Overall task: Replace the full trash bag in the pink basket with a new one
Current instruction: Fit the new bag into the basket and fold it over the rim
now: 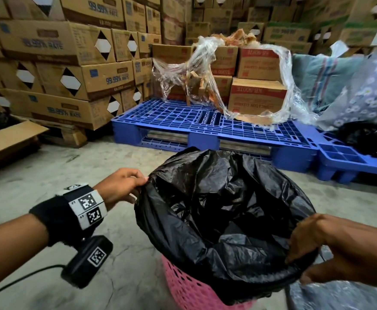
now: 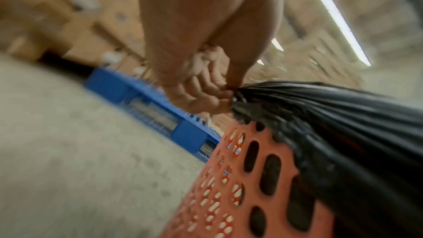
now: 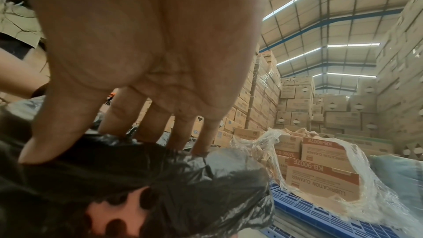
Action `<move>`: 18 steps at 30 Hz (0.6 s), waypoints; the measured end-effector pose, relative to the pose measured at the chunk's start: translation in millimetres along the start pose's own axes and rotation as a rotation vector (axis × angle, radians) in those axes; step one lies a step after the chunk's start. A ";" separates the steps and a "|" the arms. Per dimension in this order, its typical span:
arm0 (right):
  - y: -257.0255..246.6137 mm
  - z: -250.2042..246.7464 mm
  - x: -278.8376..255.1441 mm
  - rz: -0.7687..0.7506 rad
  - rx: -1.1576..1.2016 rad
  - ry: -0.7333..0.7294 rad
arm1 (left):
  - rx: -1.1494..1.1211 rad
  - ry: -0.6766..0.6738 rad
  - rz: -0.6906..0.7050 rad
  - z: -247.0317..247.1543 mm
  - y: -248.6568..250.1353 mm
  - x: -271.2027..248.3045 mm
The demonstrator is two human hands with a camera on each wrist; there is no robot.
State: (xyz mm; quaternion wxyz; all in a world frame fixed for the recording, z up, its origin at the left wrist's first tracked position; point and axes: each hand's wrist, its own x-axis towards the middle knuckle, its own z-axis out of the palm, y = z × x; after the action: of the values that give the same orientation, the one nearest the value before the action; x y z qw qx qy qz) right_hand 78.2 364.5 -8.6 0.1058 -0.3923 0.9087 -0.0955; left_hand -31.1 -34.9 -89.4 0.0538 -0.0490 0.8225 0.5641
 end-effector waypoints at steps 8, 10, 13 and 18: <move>16.9 1.8 -16.6 0.039 -0.019 0.006 | -0.450 -0.126 0.049 2.3 -30.1 -3.8; 15.6 1.2 -13.4 0.074 -0.050 0.002 | -0.435 -0.113 0.018 0.7 -40.1 -1.9; 17.3 0.8 -16.6 0.040 0.006 0.043 | -0.192 -0.120 -0.030 4.2 -46.1 -3.4; 14.5 4.2 -2.6 0.030 0.062 -0.001 | 0.227 -0.152 -0.034 13.3 -39.7 15.9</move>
State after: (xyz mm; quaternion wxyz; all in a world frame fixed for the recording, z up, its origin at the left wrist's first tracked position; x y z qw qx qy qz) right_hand 71.0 375.8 -16.1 0.1198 -0.3754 0.9110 -0.1220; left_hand -40.8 -37.0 -133.1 0.1307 -0.0136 0.8738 0.4683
